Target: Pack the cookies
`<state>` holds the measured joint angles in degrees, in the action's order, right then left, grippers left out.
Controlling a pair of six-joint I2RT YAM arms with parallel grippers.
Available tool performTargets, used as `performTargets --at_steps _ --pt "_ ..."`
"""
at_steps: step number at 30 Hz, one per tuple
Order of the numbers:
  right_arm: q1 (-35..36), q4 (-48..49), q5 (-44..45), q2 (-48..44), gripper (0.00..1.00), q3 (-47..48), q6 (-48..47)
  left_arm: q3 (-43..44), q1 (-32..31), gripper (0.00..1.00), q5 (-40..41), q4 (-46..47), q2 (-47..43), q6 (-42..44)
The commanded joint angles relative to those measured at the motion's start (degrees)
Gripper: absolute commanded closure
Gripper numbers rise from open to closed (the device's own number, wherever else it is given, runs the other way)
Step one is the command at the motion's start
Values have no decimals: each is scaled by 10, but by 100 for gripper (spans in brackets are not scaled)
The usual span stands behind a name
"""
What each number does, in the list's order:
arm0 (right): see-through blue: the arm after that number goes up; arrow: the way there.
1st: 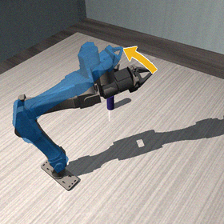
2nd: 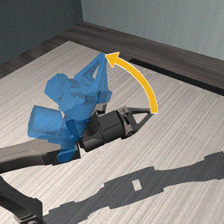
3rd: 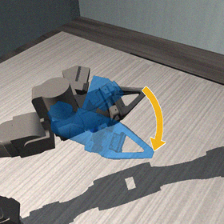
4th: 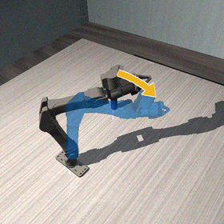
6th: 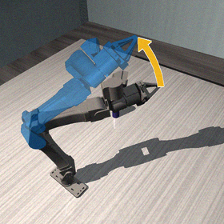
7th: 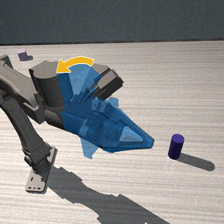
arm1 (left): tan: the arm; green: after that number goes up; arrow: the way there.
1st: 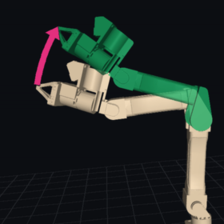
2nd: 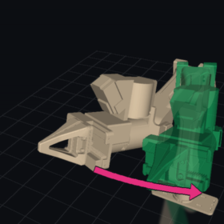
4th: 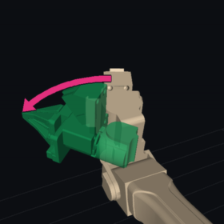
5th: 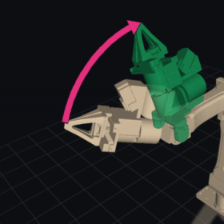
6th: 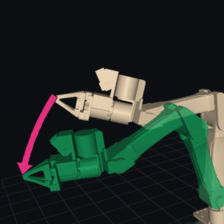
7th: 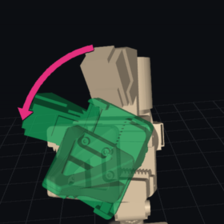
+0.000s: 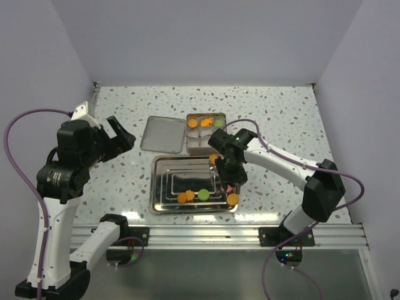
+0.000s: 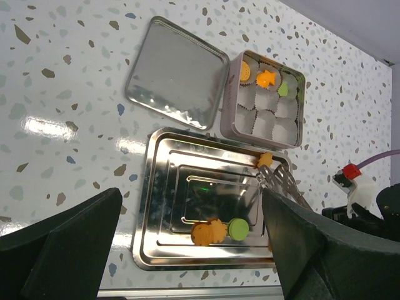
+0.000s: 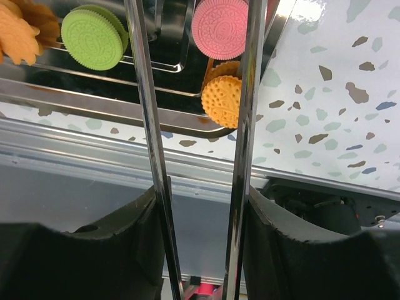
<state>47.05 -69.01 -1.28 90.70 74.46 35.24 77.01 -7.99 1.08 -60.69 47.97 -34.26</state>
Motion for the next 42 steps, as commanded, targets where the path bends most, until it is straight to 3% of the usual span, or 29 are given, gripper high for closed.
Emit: performTargets --at_steps 1,16,23,28,42 --pt "2 9 12 6 53 22 -5 17 3 0 5 8 -5 15" --pt "2 17 23 62 54 50 -20 22 3 0 16 17 5 23" --pt "2 9 28 76 63 61 -23 26 3 0 23 19 9 29" --pt "2 -9 30 63 64 79 -24 29 3 0 30 16 11 32" --pt "2 -102 19 68 64 269 -40 31 1 0 32 19 20 33"
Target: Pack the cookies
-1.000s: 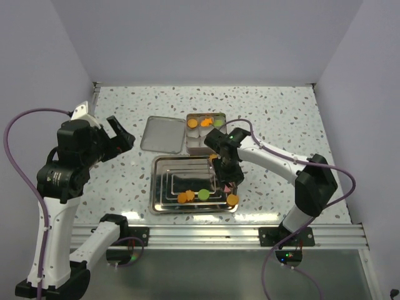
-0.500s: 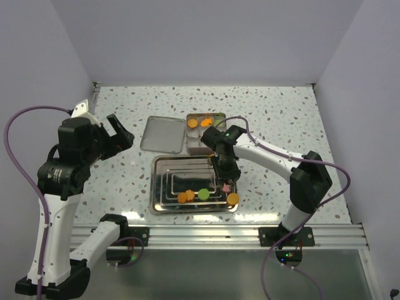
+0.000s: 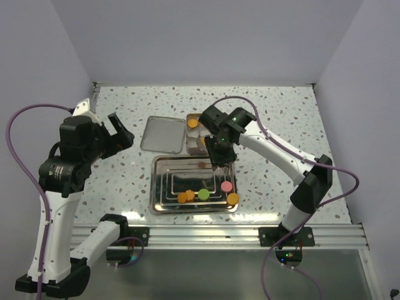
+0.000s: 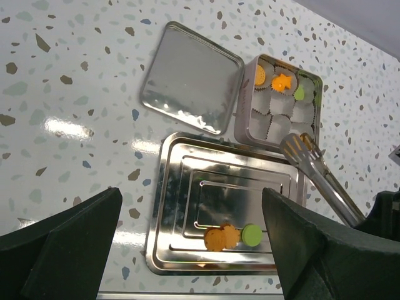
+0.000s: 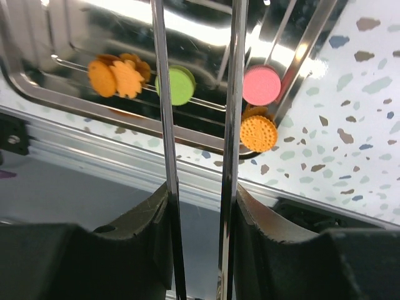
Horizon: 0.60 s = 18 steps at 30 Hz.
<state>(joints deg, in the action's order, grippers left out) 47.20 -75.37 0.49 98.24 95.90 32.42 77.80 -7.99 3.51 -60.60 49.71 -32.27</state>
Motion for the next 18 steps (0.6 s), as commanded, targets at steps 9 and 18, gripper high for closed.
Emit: performTargets --at_steps 9,18 --pt "-5 -47 17 105 64 186 -40 32 1 0 11 14 8 11" --pt "-55 -45 12 179 64 252 -63 48 1 0 22 -5 2 10"
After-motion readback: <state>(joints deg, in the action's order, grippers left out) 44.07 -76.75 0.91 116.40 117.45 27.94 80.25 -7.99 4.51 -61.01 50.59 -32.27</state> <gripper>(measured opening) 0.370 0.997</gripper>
